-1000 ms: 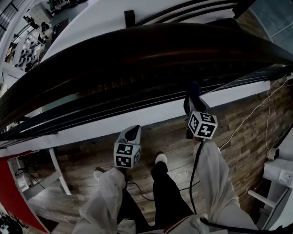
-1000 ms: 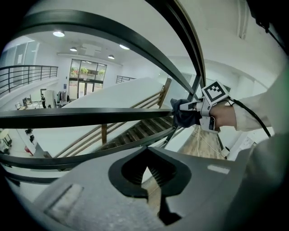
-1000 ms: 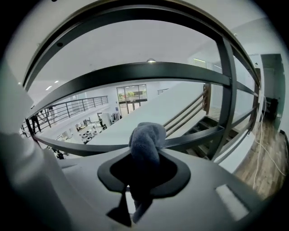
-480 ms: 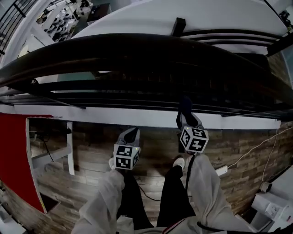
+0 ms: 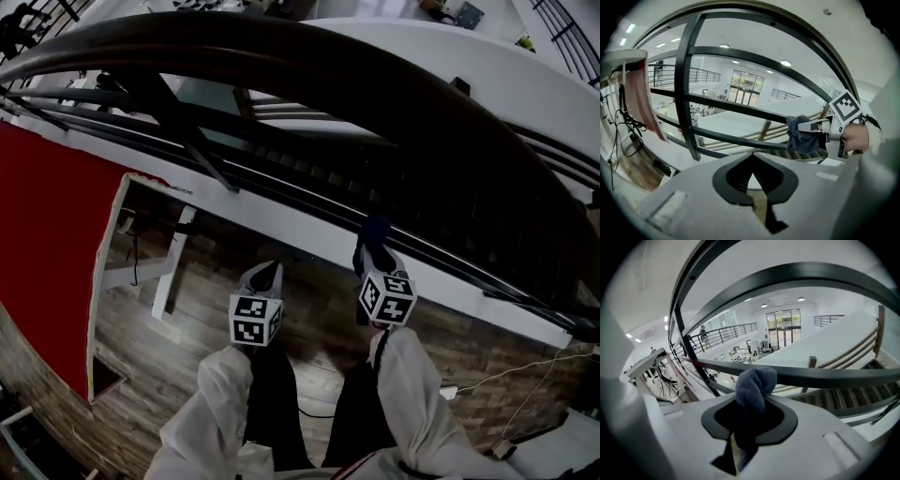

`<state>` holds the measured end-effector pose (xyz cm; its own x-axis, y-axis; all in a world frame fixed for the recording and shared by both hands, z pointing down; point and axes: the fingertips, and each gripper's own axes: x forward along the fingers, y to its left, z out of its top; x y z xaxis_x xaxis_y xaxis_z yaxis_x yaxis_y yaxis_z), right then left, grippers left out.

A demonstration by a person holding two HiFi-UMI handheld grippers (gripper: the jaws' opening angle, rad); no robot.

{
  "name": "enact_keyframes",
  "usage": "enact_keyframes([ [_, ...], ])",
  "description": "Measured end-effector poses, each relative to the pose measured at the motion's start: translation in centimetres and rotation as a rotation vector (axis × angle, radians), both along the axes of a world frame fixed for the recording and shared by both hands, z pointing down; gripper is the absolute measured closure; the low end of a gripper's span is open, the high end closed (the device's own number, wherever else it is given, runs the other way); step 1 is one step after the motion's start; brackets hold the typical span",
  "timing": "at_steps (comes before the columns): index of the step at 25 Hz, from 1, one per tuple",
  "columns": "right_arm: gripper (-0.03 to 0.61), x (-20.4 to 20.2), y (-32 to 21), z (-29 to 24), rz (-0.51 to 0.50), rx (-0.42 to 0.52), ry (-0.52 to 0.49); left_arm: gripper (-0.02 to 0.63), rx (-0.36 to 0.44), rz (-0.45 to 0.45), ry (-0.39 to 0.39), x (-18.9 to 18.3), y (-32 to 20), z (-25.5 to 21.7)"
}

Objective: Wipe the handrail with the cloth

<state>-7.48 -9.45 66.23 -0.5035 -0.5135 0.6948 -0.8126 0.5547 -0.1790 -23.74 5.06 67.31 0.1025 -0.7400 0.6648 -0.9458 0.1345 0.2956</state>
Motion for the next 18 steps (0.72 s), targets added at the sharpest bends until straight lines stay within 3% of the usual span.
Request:
enact_keyframes([
  [9,0.495,-11.4,4.8,4.1,-0.154,-0.071,0.010,0.611,-0.003,-0.134,0.039,-6.7,3.6,3.3],
  [18,0.495,-22.7,5.3,11.0,-0.221,-0.156,-0.027,0.611,0.004,-0.146,0.029,-14.1,1.1,8.1],
])
